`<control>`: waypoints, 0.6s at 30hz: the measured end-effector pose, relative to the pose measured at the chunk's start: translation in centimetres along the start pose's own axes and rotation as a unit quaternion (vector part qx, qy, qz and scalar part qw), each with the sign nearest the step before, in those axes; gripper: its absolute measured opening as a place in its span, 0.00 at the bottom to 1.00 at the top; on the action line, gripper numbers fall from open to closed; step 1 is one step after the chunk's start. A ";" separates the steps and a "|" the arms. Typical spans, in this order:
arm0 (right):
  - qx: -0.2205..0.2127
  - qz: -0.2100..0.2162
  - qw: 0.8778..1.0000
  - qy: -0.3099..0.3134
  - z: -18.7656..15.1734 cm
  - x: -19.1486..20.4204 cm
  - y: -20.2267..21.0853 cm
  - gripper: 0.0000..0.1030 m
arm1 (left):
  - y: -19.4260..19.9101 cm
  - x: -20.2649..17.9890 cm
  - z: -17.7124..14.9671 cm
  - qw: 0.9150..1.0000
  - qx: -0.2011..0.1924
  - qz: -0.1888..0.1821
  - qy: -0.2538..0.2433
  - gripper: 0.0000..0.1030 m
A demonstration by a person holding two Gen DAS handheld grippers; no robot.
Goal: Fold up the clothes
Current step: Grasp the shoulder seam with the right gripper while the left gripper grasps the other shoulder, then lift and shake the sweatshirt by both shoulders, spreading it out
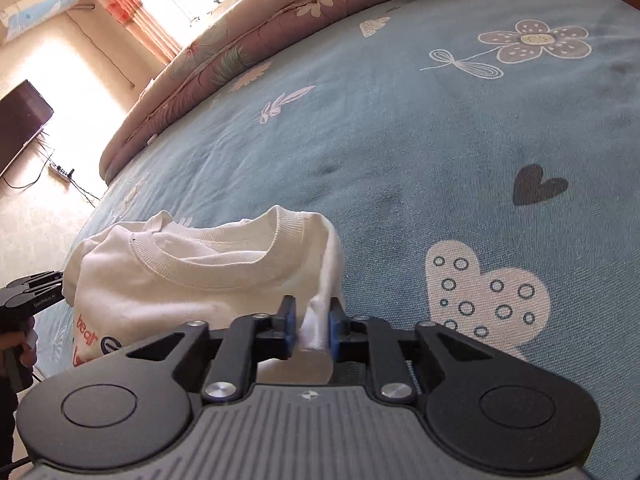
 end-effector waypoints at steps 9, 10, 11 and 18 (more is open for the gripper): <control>-0.041 -0.054 0.990 0.122 3.7 3.1 0.5 0.13 | -1.3 -0.2 -1.1 0.999 0.038 -0.025 -0.016 0.33; -0.041 -0.056 0.989 0.128 3.7 3.3 0.5 0.13 | -1.2 -0.5 -1.6 0.998 0.044 -0.030 -0.023 0.44; -0.041 -0.058 0.988 0.134 3.6 3.5 0.5 0.13 | -1.0 -0.9 -2.2 0.998 0.053 -0.033 -0.032 0.48; -0.028 -0.062 0.989 0.131 2.0 2.7 0.0 0.16 | 2.4 -5.3 -3.3 0.991 0.067 -0.087 -0.074 0.54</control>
Point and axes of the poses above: each gripper's, at about its wrist camera, not at the fingertips, and y roughly against the way its jaws point, x to its left, z to its top, the point moved 8 cm from there along -y, roughly the way its jaws point, and after that the axes turned 13 degrees about -z, right-handed, at the moved point
